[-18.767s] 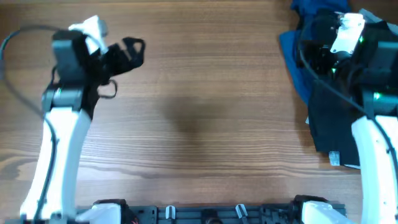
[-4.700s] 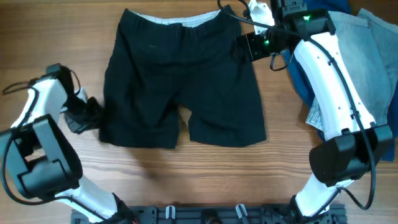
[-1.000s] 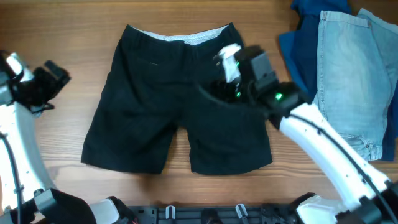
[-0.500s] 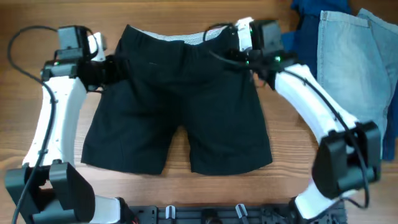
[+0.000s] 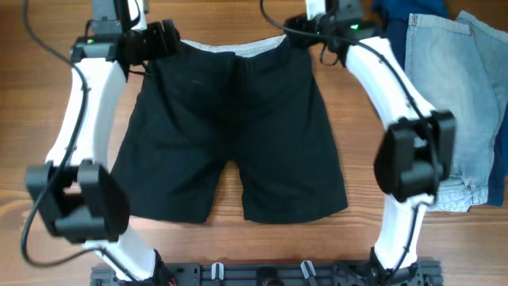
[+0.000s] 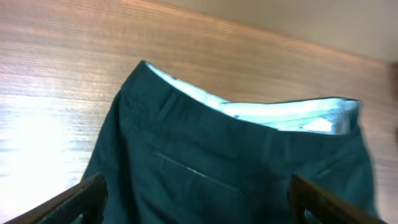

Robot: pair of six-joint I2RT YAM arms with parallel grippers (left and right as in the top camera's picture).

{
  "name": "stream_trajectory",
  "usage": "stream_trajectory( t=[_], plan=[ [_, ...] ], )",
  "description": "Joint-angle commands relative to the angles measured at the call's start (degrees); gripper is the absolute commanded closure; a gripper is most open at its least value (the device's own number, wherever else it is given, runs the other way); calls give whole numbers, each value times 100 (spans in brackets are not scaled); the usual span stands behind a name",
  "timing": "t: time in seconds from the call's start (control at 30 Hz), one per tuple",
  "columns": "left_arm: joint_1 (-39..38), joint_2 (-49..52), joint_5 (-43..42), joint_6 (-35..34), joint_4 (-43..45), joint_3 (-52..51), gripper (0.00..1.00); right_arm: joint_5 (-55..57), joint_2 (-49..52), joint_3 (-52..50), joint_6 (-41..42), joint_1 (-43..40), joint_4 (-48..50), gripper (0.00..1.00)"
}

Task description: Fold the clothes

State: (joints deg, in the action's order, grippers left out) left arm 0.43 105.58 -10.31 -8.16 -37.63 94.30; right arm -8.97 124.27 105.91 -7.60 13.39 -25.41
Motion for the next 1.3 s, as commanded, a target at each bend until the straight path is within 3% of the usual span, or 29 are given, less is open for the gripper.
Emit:
stream_trajectory(
  t=[0.0, 0.33, 0.63, 0.73, 0.77, 0.83, 0.87, 0.97, 1.27],
  plan=[
    [-72, 538, 103, 144, 289, 35, 8, -203, 437, -11, 24, 24, 212, 14],
    [-302, 968, 116, 125, 588, 33, 9, -348, 1290, -11, 199, 9, 896, 24],
    [-664, 968, 120, 2, -74, 33, 11, -151, 1773, -11, 313, -31, 1797, 26],
    [-686, 968, 122, 2, -284, 33, 11, -120, 1827, -11, 308, -44, 1775, 35],
    [-686, 968, 146, 2, -332, 33, 11, -55, 1827, -11, 310, -61, 1768, 49],
    [-686, 968, 164, -2, -385, 33, 11, 24, 1814, -9, 361, -98, 1766, 86],
    [-686, 968, 166, -33, -407, 33, 11, 24, 1801, -9, 411, -122, 1744, 92],
    [-686, 968, 192, -149, -470, 33, 11, 22, 1757, -4, 562, -219, 1606, 96],
    [-688, 968, 208, -149, -494, 33, 11, 70, 1239, 31, 708, -446, 1513, 96]
  ],
)
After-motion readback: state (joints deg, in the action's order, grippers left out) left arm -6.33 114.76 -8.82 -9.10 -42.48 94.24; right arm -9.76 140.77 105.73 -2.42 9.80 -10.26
